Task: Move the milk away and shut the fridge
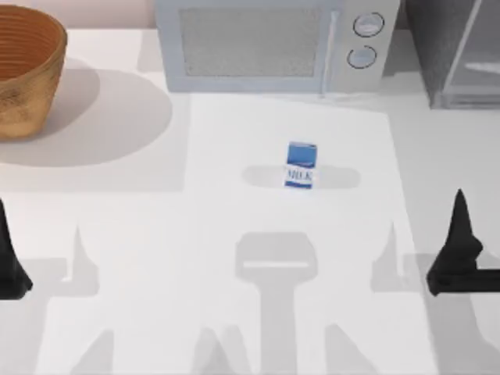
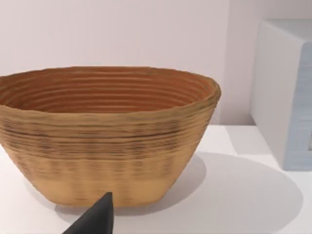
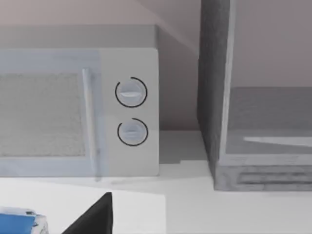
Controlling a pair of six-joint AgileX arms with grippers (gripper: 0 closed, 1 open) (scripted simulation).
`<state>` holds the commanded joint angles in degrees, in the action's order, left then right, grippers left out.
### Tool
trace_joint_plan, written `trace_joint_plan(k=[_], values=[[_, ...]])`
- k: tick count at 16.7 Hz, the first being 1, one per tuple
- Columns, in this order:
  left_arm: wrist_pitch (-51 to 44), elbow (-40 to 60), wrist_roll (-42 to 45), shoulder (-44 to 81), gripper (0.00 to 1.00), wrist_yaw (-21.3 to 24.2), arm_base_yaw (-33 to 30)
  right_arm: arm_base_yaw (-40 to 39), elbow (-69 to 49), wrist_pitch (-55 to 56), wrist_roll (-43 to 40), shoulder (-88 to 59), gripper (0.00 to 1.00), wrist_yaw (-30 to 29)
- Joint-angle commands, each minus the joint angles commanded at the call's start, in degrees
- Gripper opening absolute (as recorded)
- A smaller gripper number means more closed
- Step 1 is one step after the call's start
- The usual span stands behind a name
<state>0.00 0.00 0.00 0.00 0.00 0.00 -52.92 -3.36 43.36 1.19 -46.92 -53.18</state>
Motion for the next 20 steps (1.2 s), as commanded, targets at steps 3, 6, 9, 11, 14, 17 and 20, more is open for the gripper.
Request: trace_joint_plan(k=[3, 6, 9, 11, 14, 17, 20], values=[[0.00, 0.00, 0.00, 0.00, 1.00, 0.00, 0.00, -0.11, -4.86, 3.70, 0.09, -7.66, 1.00, -0.62], [0.00, 0.00, 0.00, 0.00, 1.00, 0.00, 0.00, -0.01, -11.51, 8.67, 0.01, -19.00, 1.00, -1.76], [0.00, 0.00, 0.00, 0.00, 1.00, 0.00, 0.00, 0.25, -19.31, 14.44, -0.14, -32.77, 1.00, -3.22], [0.00, 0.00, 0.00, 0.00, 1.00, 0.00, 0.00, 0.47, -24.85, 18.51, -0.21, -42.66, 1.00, -4.25], [0.00, 0.00, 0.00, 0.00, 1.00, 0.00, 0.00, 0.81, -33.21, 24.62, -0.26, -57.59, 1.00, -5.77], [0.00, 0.00, 0.00, 0.00, 1.00, 0.00, 0.00, 1.16, -41.00, 30.30, -0.24, -71.51, 1.00, -7.15], [0.00, 0.00, 0.00, 0.00, 1.00, 0.00, 0.00, 1.46, -47.52, 35.03, -0.15, -83.12, 1.00, -8.27]])
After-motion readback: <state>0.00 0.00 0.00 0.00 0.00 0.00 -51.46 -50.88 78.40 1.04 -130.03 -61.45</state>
